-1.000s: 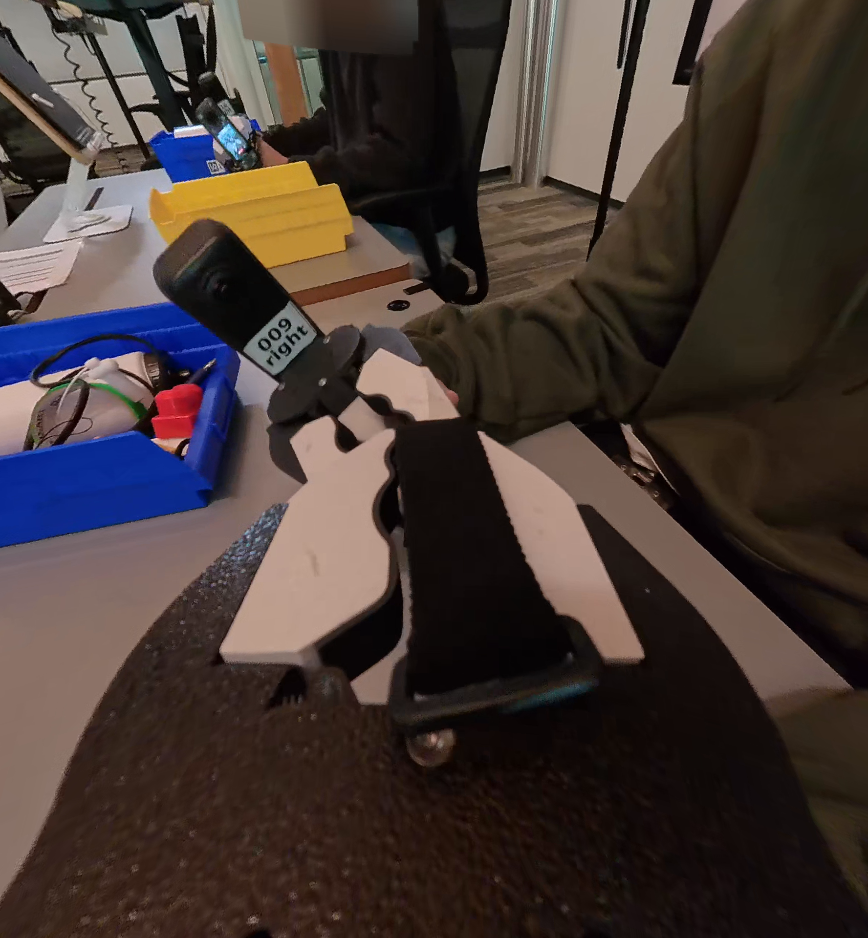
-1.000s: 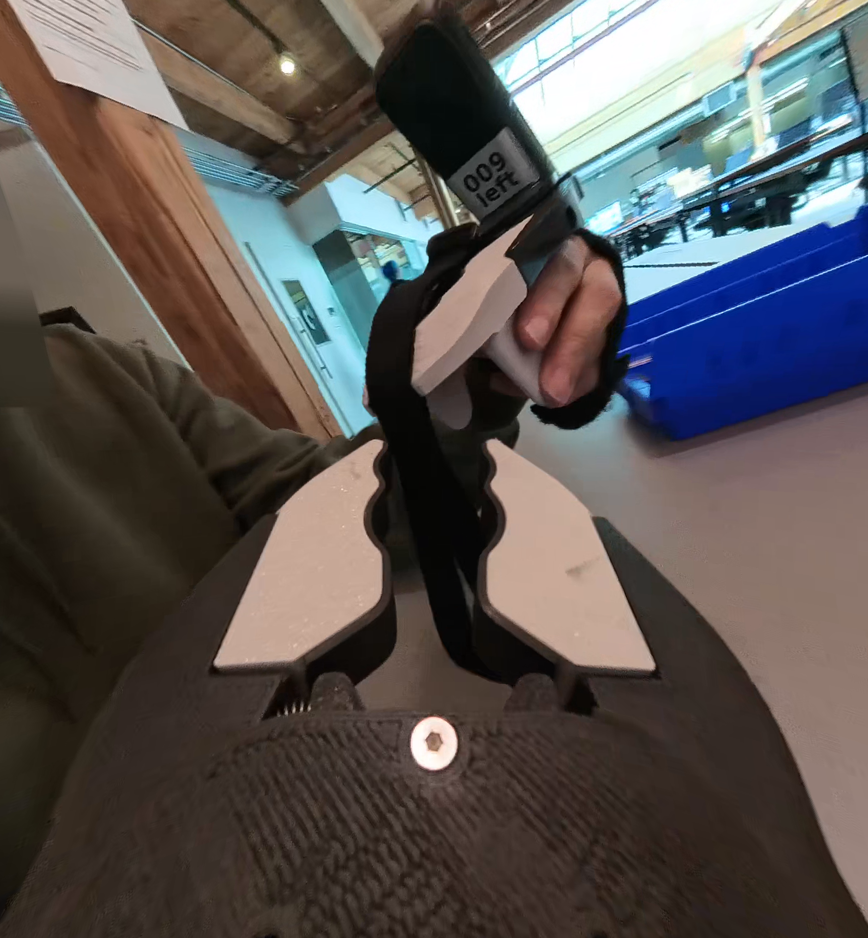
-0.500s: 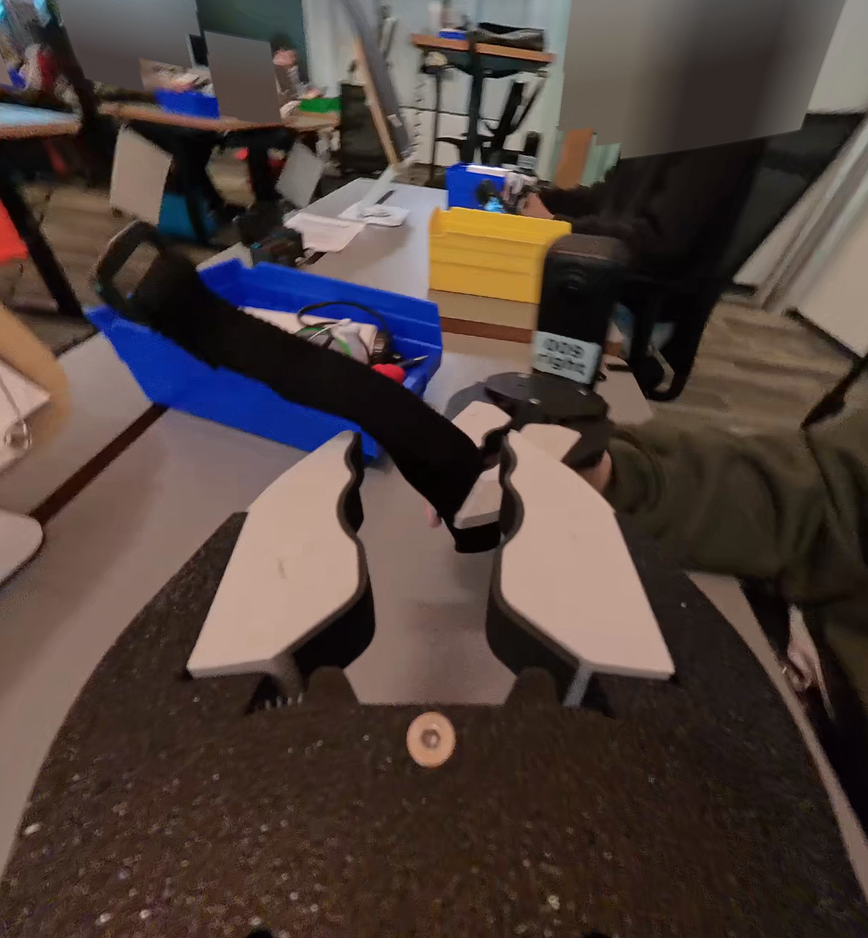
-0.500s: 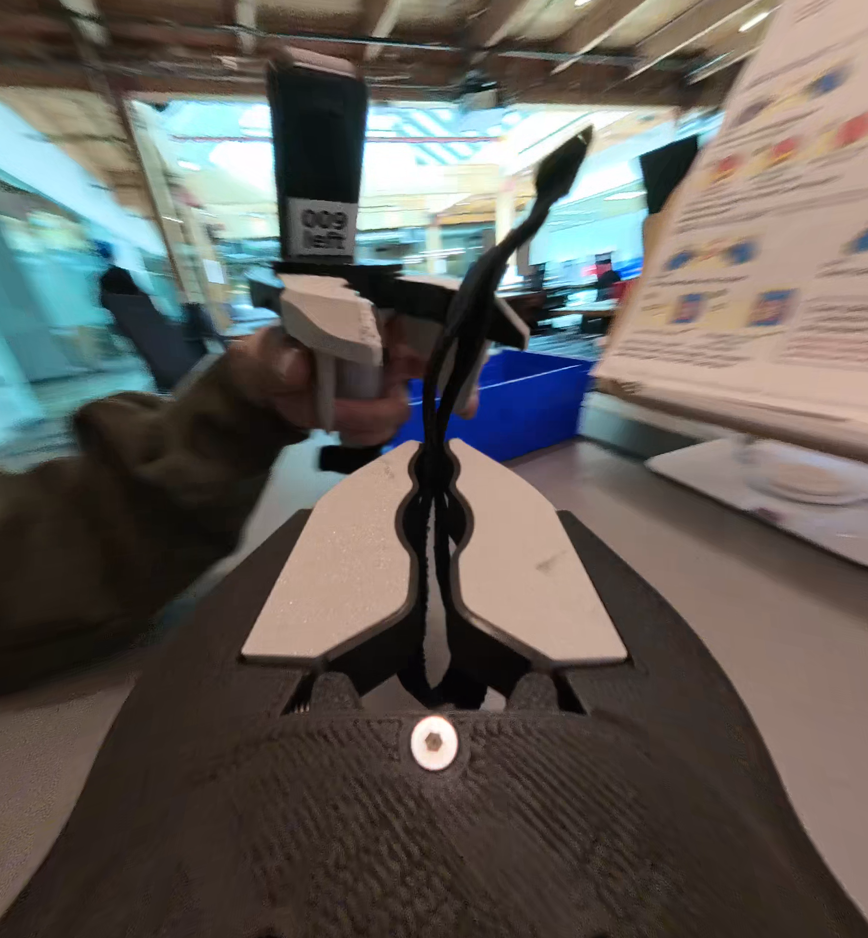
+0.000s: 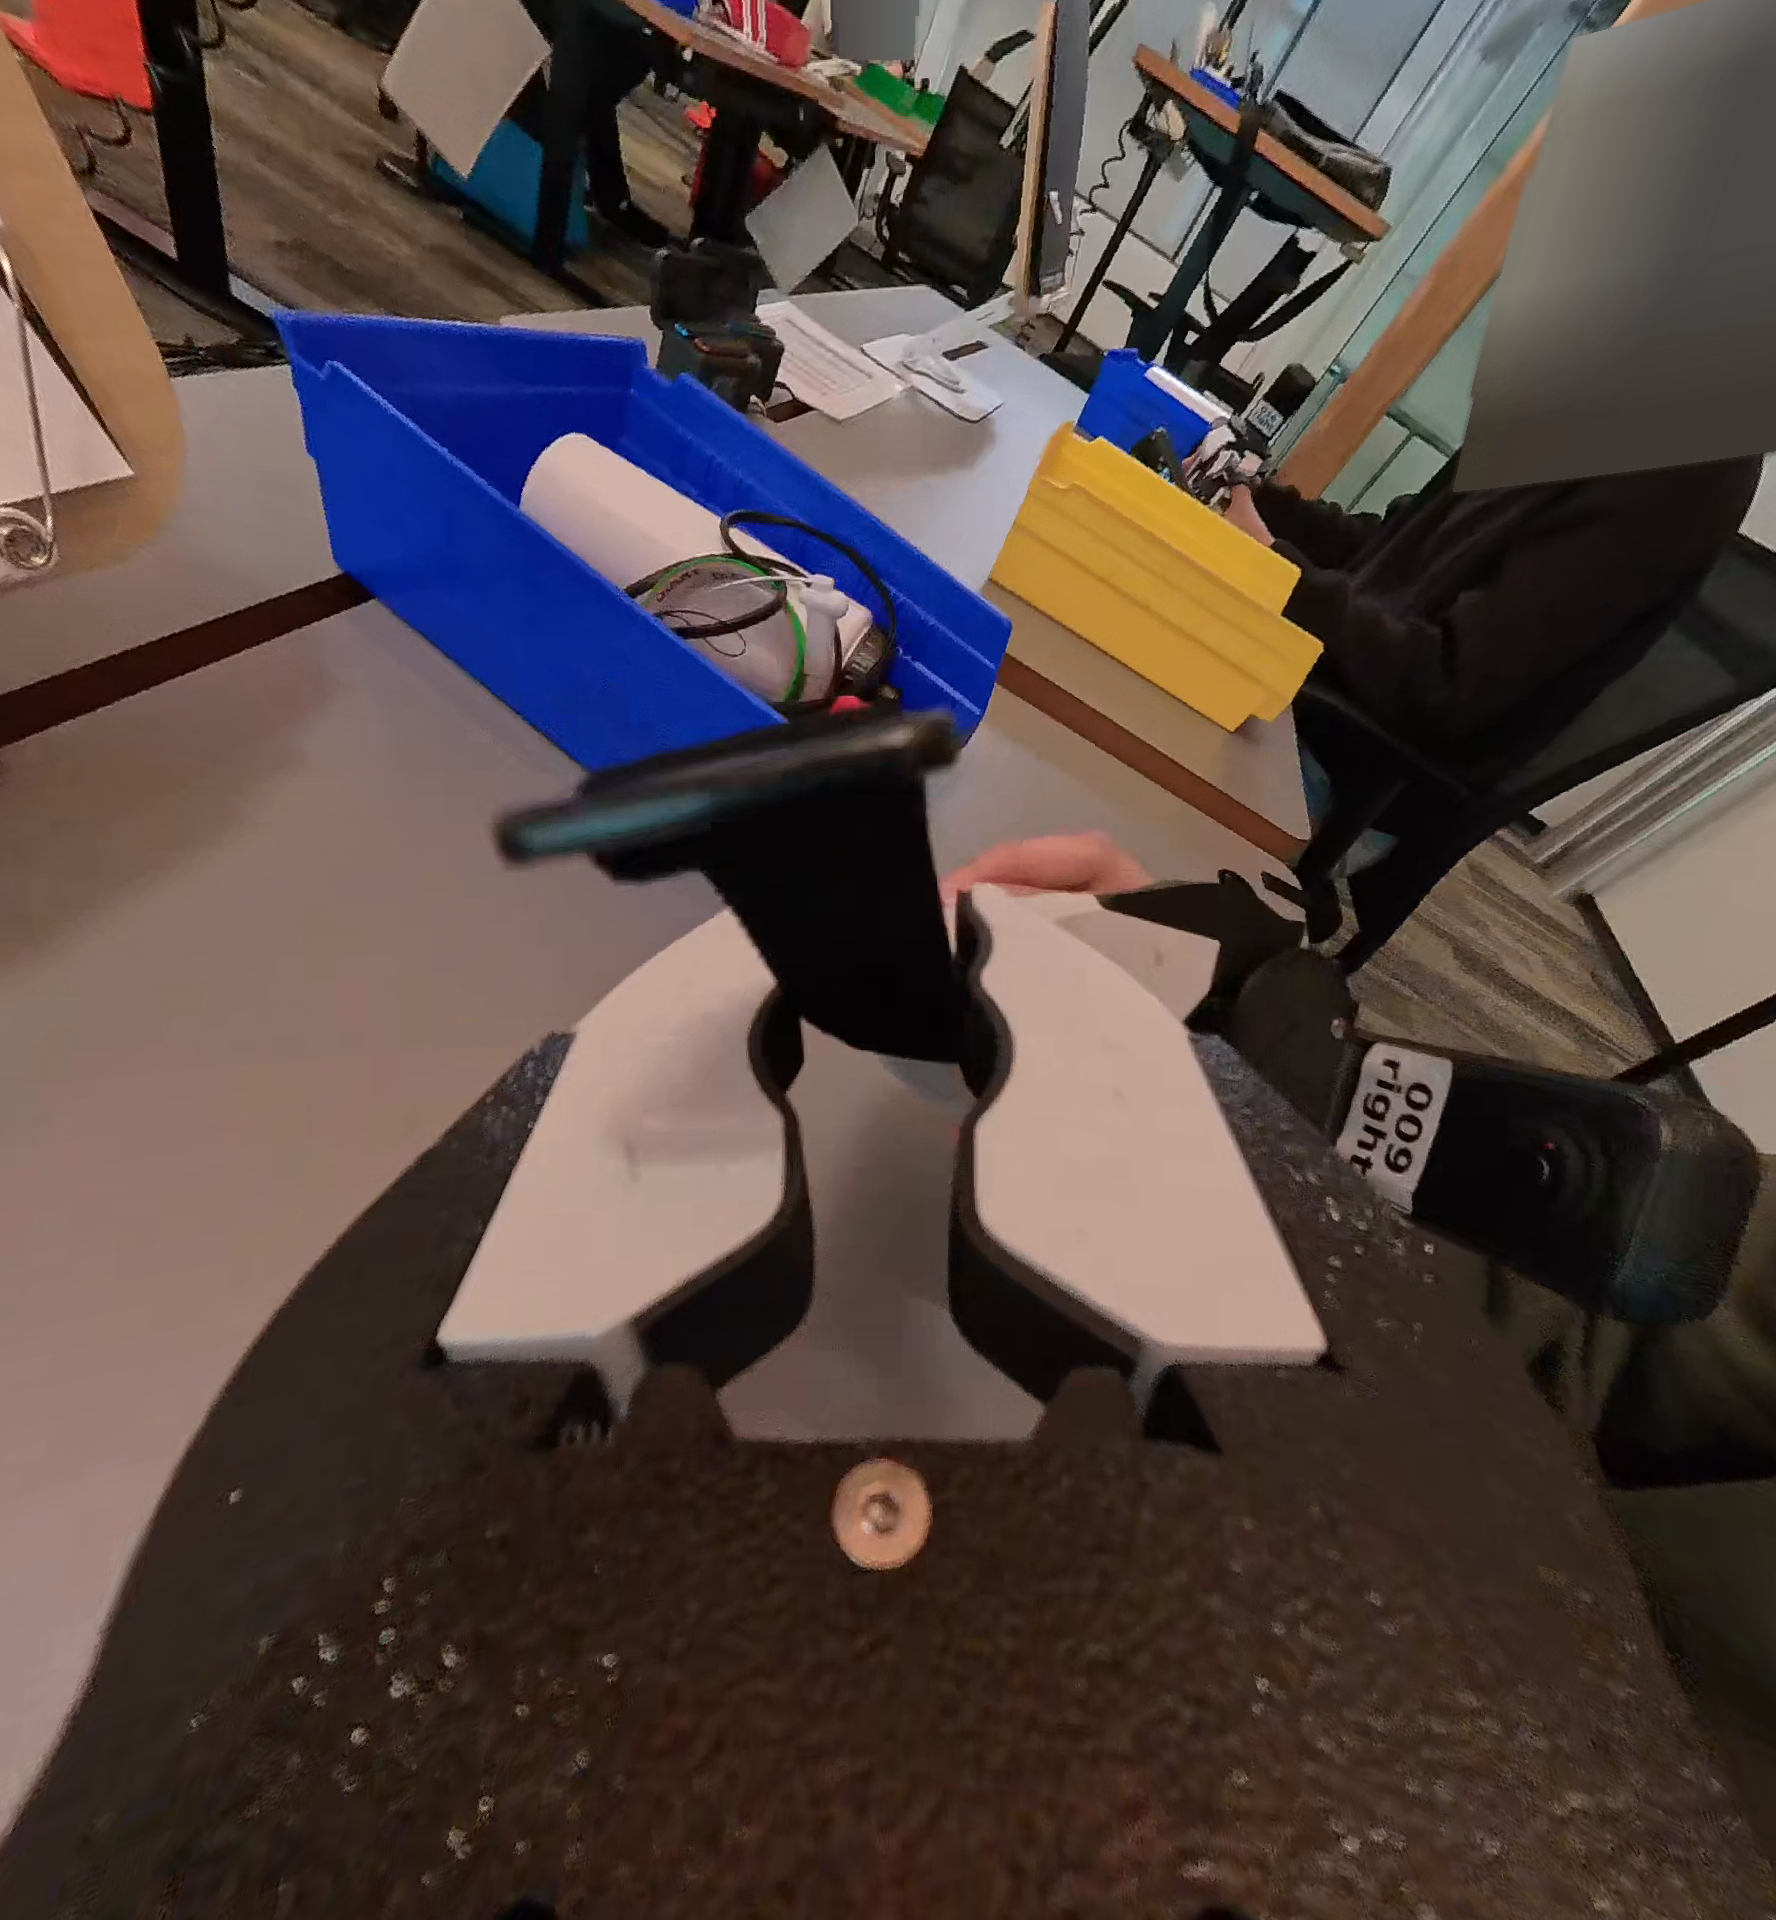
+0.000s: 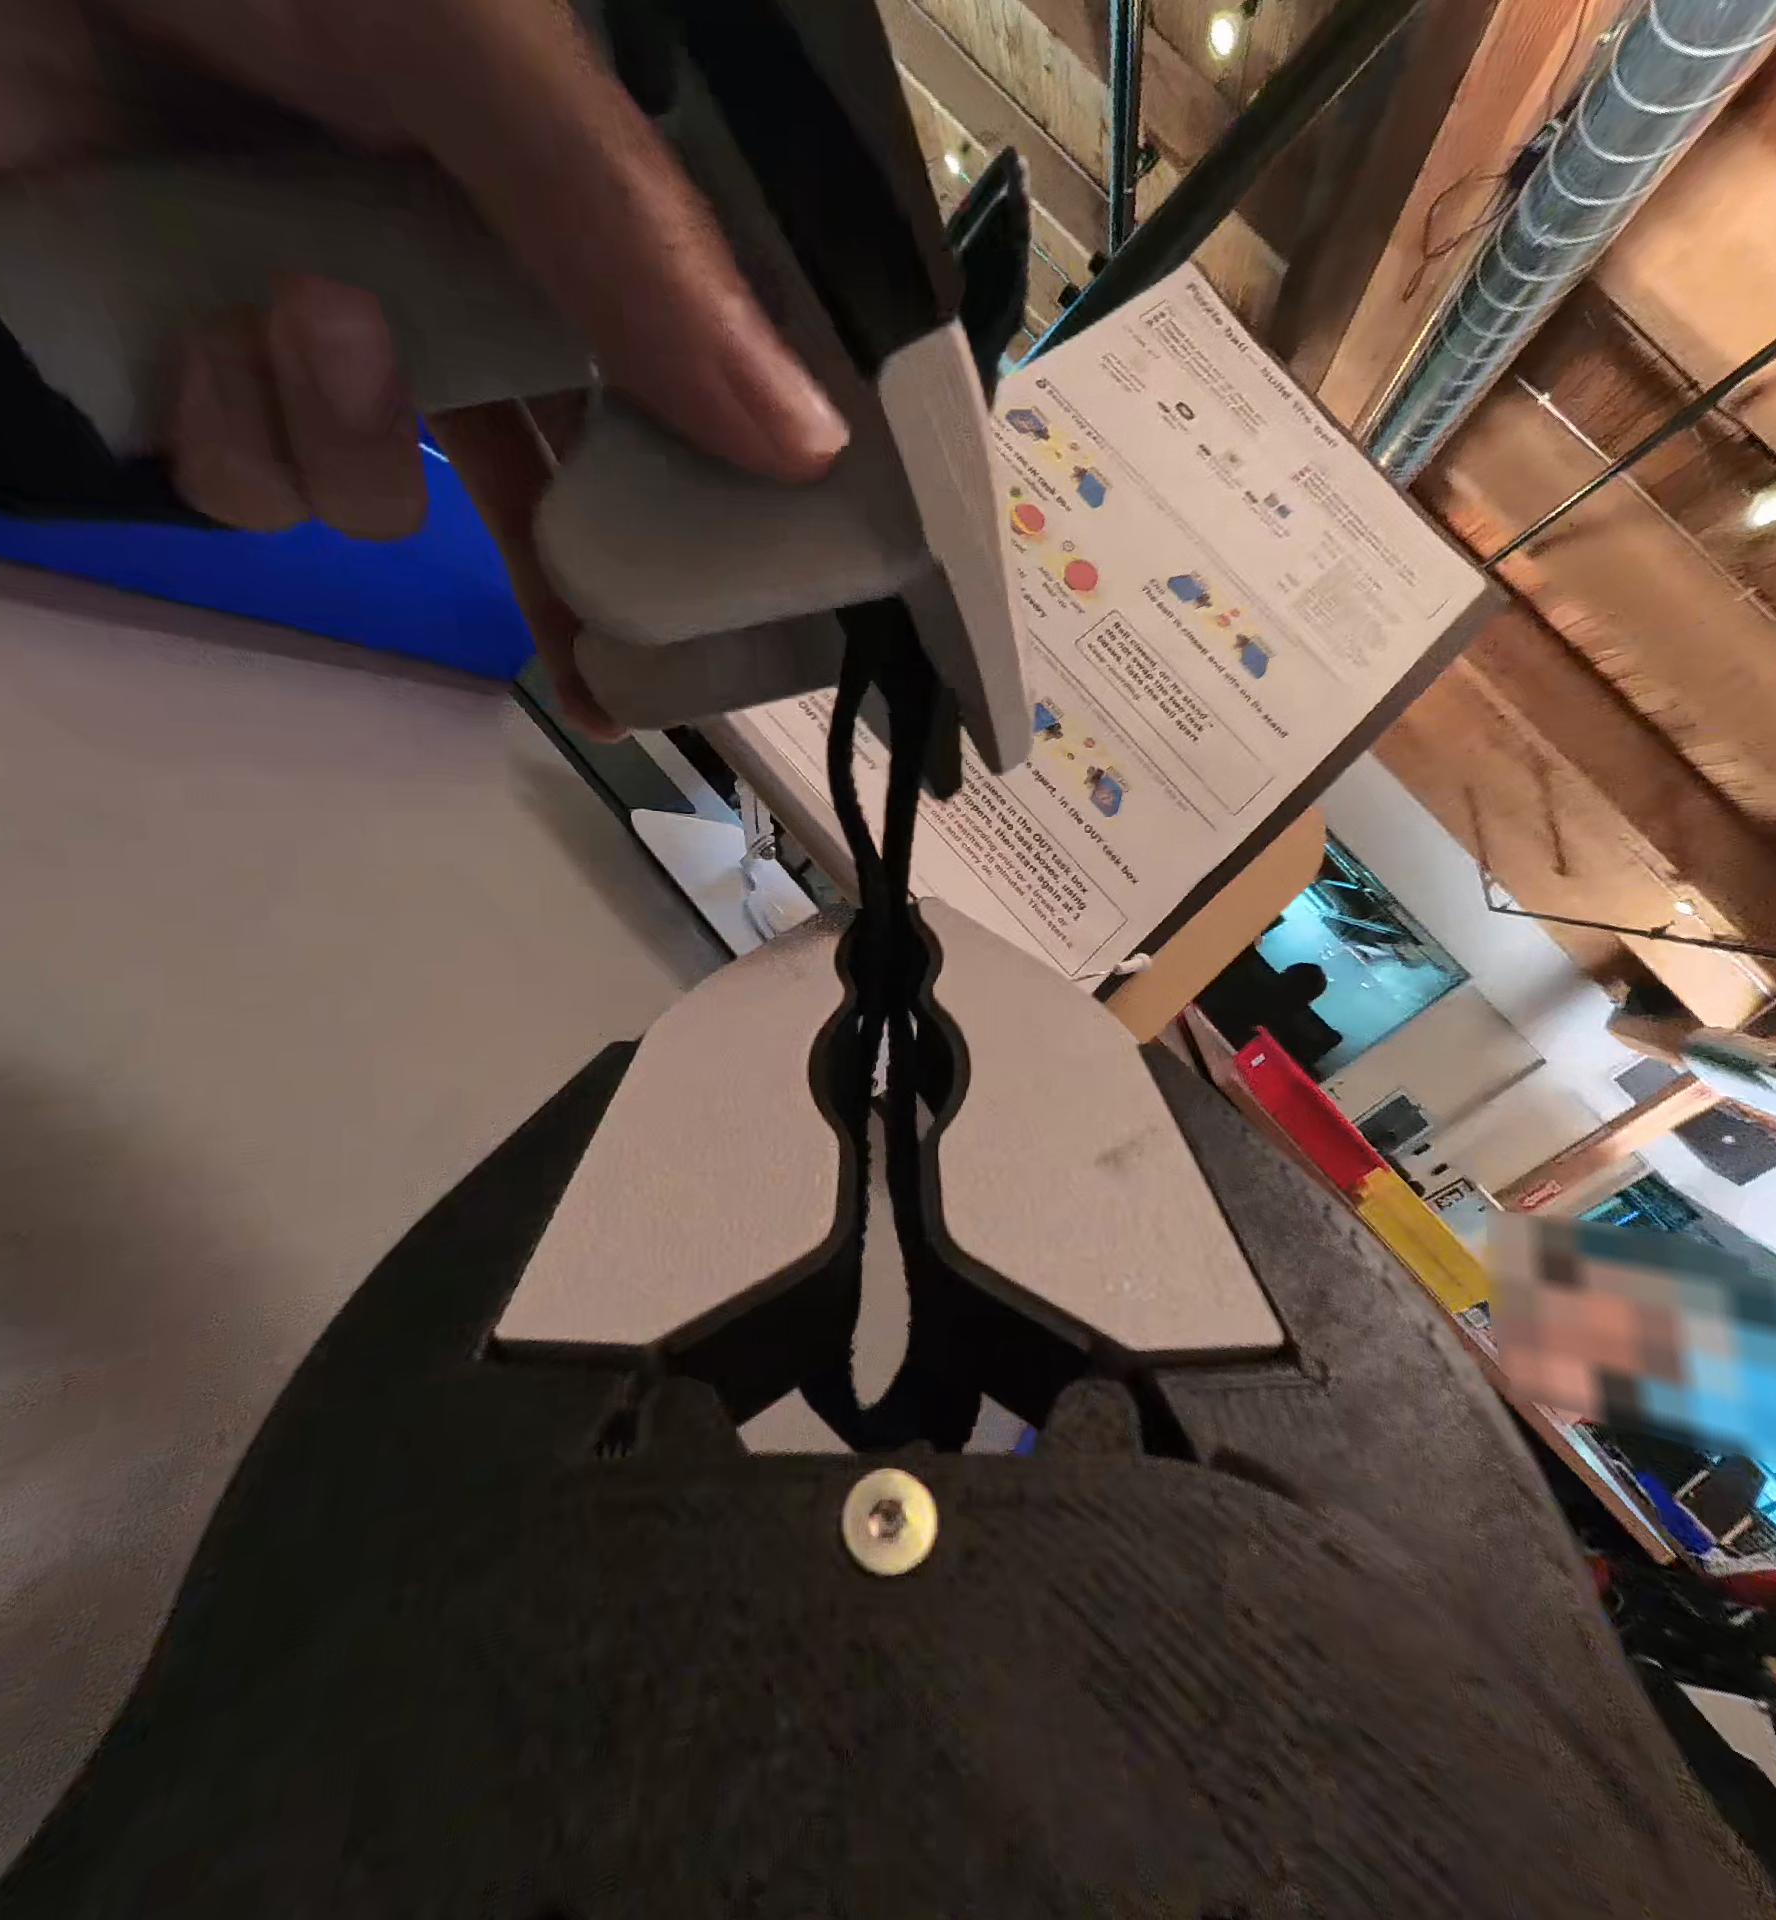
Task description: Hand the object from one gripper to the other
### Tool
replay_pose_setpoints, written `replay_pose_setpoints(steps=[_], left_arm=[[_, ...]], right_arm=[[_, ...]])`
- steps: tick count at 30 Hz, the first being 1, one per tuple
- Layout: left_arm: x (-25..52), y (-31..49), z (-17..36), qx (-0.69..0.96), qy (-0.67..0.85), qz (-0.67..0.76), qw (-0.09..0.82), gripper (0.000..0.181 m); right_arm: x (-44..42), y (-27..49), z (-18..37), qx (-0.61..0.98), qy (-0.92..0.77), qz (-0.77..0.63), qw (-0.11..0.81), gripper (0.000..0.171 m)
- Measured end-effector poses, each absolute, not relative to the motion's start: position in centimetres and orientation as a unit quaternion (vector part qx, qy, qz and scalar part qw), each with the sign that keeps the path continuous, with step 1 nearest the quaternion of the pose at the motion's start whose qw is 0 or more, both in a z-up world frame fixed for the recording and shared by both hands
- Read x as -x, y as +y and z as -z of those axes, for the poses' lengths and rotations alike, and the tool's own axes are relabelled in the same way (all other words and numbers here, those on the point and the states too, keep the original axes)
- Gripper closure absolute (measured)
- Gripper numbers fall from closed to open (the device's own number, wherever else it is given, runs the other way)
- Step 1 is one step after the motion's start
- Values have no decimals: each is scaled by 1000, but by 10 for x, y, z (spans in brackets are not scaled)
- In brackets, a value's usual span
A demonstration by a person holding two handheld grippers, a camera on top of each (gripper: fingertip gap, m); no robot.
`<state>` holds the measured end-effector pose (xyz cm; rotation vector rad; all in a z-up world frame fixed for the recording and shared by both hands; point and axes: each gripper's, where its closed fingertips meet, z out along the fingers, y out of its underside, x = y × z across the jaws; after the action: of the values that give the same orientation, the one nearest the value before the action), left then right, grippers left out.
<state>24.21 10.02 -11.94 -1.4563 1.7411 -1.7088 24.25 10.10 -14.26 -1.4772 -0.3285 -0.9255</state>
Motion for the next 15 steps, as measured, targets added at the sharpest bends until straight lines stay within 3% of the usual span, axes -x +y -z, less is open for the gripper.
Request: replay_pose_setpoints(steps=[5, 10, 15], left_arm=[[-238, 98, 117, 475, 630, 593, 162, 157], [-237, 123, 94, 461, 600, 603, 252, 158], [-229, 143, 58, 444, 508, 686, 274, 158]], right_arm=[[-241, 101, 143, 643, -141, 385, 646, 163], [-244, 102, 143, 671, -69, 198, 711, 113], [-253, 102, 148, 667, 58, -47, 741, 102]])
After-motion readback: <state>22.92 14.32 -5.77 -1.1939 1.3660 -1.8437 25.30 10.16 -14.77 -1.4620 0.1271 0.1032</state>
